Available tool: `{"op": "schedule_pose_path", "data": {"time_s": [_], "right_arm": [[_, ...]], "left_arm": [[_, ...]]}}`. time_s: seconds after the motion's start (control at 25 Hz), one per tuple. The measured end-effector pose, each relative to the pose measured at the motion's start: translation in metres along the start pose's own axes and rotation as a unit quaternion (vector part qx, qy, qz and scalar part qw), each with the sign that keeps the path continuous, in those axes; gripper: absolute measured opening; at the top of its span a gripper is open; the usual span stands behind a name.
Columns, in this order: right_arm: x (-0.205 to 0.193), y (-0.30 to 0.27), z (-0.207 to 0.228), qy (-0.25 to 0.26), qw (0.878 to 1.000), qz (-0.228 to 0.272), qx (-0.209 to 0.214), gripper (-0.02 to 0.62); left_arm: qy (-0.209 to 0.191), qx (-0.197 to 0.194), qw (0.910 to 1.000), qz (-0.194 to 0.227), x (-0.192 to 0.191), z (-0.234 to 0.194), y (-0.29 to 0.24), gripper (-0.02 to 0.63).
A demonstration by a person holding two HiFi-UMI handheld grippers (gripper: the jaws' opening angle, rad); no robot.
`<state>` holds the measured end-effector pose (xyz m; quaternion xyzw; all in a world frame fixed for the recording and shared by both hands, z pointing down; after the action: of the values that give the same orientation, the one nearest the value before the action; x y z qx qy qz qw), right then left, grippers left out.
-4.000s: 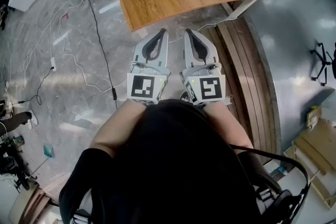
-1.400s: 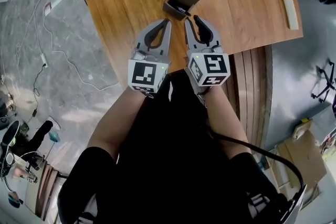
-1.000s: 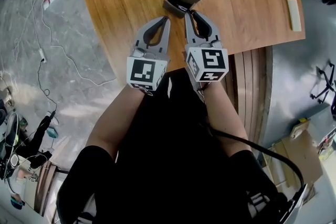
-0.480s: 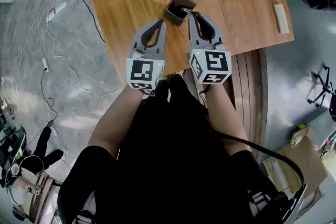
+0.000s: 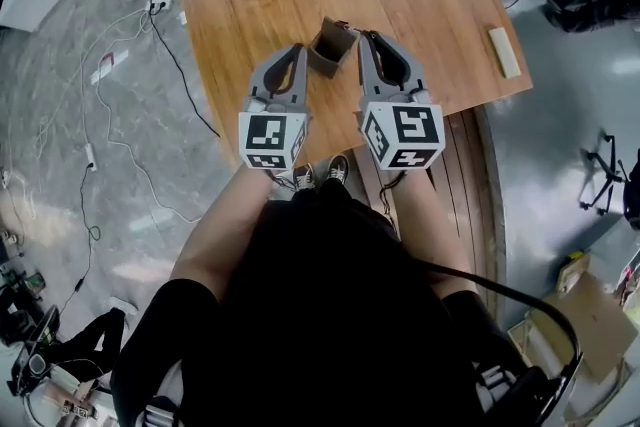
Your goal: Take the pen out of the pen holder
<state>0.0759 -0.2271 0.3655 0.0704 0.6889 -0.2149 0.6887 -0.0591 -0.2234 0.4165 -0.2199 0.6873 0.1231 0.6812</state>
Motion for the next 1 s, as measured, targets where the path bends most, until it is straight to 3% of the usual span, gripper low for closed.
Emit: {"op": "schedule_pose_path", "data": {"time_s": [0.32, 0.76, 1.0], "right_arm": [[-0.024, -0.011, 0.002, 0.001, 0.999, -0.032, 0.009, 0.040], [-0.149, -0.057, 0.015, -0.039, 0.992, -0.119, 0.024, 0.040], [-0.183, -0.059, 0.014, -0.053, 0.989, -0.134, 0.032, 0.040]], "left_arm": [[0.009, 0.004, 0.9999, -0.011, -0.007, 0.001, -0.006, 0.000], [0.032, 0.008, 0.9980, -0.055, -0.075, -0.004, -0.030, 0.000], [0.040, 0.012, 0.9959, -0.080, -0.106, 0.000, -0.030, 0.000]]}}
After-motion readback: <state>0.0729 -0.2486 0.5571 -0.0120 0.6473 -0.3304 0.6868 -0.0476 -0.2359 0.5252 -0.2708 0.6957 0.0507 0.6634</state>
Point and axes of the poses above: the fingertips, and each gripper's own axes: y backward along the fingers, z to its right, x out of its top, the point moved 4 cm from there along y, backward along the fingers
